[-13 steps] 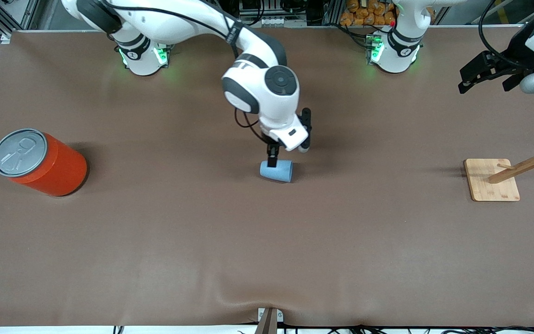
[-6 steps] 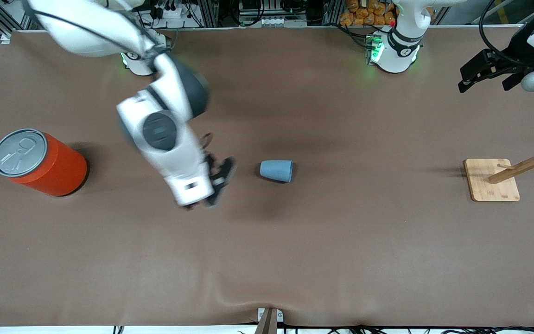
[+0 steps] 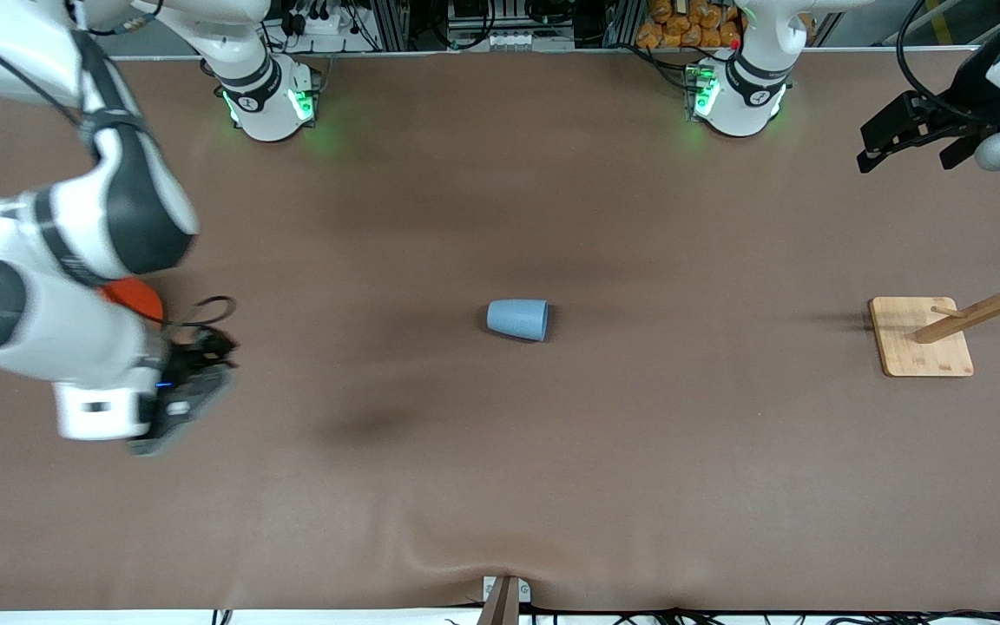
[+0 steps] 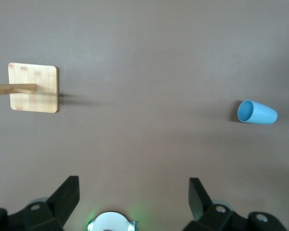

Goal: Flip cup

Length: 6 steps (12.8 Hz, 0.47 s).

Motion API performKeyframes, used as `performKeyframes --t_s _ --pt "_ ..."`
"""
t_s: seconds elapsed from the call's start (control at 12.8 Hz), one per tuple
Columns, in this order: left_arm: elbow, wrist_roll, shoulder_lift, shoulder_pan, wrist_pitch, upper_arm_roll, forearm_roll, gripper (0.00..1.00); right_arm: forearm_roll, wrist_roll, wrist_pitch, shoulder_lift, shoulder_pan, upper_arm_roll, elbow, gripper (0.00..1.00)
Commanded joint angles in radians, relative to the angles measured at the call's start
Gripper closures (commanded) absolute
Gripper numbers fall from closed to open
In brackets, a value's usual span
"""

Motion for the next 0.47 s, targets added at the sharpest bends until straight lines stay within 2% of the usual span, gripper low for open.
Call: performKeyframes --t_s 0.0,0.16,0.23,0.39 --pt "0.01 0.0 -0.004 0.004 -0.004 -0.015 -0.016 0.0 0.168 0.21 -0.044 -0.135 0.045 -0.138 -0.027 0.0" --pt "0.01 0.01 -0.004 0.01 -0.004 -0.012 -0.016 0.0 0.354 0.448 -0.092 -0.203 0.145 -0.351 -0.043 0.0" --pt "0.01 0.01 -0.004 0.01 -0.004 -0.013 -0.016 0.0 0.381 0.539 -0.106 -0.232 0.16 -0.397 -0.064 0.0" --pt "0.01 0.003 -0.006 0.01 -0.004 -0.015 -0.019 0.0 0.367 0.823 -0.118 -0.297 0.161 -0.45 -0.124 0.0"
